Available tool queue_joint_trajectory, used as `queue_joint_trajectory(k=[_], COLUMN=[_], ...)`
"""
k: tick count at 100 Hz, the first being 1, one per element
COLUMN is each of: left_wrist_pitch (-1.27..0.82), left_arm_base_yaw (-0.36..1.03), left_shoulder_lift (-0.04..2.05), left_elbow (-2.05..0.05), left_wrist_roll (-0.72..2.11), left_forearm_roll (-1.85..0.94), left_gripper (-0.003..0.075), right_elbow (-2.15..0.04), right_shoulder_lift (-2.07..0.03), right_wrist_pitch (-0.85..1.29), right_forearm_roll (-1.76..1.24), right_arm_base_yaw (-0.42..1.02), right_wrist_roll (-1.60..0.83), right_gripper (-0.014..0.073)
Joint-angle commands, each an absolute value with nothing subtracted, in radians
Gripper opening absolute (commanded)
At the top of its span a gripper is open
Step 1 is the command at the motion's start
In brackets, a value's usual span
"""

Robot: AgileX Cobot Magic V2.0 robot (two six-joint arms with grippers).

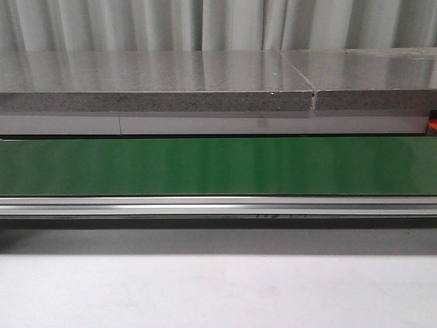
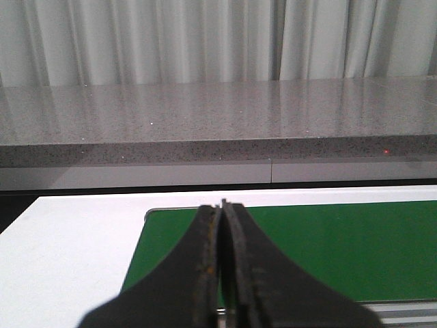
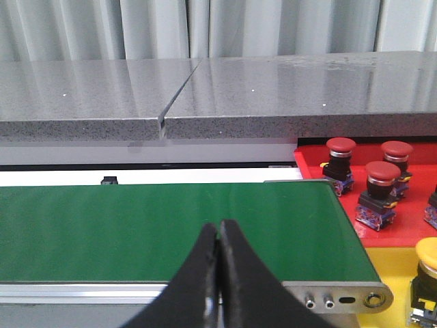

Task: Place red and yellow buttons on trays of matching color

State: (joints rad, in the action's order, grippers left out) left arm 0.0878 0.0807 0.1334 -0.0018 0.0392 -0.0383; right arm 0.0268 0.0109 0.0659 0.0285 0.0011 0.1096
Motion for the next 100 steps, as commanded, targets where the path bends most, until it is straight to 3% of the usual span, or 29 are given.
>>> queue_joint_trajectory(k=[1, 46, 100], left_wrist_pitch=[0.168, 0.166, 0.086], left_arm_base_yaw=[0.086, 0.084, 0.084], left_shoulder_lift=[0.142, 0.131, -0.036], left_elbow=[0.045, 0.045, 0.045], left_wrist_roll=[0.040, 0.040, 0.040], left_forearm_roll=[-0.037, -0.039, -0.039], left_gripper=[-0.0019, -0.0019, -0.0019], right_elbow=[0.012, 0.012, 0.012], right_shoulder_lift=[0.031, 0.031, 0.030], right_wrist_pitch=[-0.006, -0.006, 0.005], right_forearm_roll=[0.040, 0.040, 0.040], right_arm_base_yaw=[0.002, 0.002, 0.002], right_wrist_roll=[0.106, 0.106, 0.106], right_gripper=[-0.0067, -0.0067, -0.0067])
